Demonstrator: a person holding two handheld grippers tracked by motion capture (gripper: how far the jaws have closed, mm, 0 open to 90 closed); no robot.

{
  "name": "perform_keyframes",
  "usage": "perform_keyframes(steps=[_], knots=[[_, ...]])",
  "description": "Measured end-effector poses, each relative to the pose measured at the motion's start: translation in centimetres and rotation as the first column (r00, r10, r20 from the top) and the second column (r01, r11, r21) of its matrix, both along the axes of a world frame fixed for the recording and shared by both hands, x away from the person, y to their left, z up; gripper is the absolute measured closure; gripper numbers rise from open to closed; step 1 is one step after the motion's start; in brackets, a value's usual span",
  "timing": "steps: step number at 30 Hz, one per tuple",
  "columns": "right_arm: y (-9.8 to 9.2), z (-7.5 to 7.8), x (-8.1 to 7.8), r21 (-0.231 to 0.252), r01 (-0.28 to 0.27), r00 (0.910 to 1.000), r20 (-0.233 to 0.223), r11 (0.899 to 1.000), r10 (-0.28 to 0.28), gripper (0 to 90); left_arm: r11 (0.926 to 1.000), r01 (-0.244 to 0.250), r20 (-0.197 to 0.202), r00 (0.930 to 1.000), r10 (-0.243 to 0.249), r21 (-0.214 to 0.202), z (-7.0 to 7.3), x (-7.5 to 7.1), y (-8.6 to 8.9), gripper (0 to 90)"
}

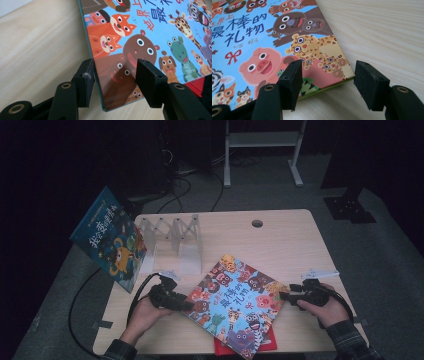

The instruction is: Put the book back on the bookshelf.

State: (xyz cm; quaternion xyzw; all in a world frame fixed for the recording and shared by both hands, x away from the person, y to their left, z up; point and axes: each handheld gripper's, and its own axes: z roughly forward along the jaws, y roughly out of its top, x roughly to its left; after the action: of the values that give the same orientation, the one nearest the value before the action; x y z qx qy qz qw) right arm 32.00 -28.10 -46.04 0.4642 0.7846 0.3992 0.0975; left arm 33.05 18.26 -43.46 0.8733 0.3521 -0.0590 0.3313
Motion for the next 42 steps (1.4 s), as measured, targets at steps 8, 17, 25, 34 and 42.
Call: perform_keyframes(steps=[8,17,25,34,42], knots=[[-0.3,0.1,0.1,-0.015,0.017,0.9998,0.013,1.0,-0.017,38.3,0.9972,0.073,-0.051,0.996,-0.074,-0.016,-0.2,-1.4,-0.6,49.0],[0.0,-0.2,0.7,0.009,0.009,1.0,-0.003,1.0,-0.009,34.9,0.9943,0.098,-0.063,0.9929,-0.1,-0.041,-0.5,-1.6,-1.4,40.2],[0.0,-0.3,1.3,0.02,-0.018,0.9998,0.005,1.0,0.018,35.1,0.9974,0.034,-0.025,0.999,-0.035,-0.063,-0.6,0.5,-1.8,34.8],[0.6,-0.4,1.6,0.04,-0.055,0.9984,-0.01,0.998,0.055,35.3,0.9954,0.039,-0.028,0.9988,-0.041,-0.088,-0.8,1.2,-2.1,34.2],[1.8,-0.4,1.6,0.042,-0.106,0.9943,-0.012,0.994,0.106,35.6,0.9974,0.013,-0.015,0.9998,-0.014,-0.071,-0.8,1.3,-2.0,32.0]])
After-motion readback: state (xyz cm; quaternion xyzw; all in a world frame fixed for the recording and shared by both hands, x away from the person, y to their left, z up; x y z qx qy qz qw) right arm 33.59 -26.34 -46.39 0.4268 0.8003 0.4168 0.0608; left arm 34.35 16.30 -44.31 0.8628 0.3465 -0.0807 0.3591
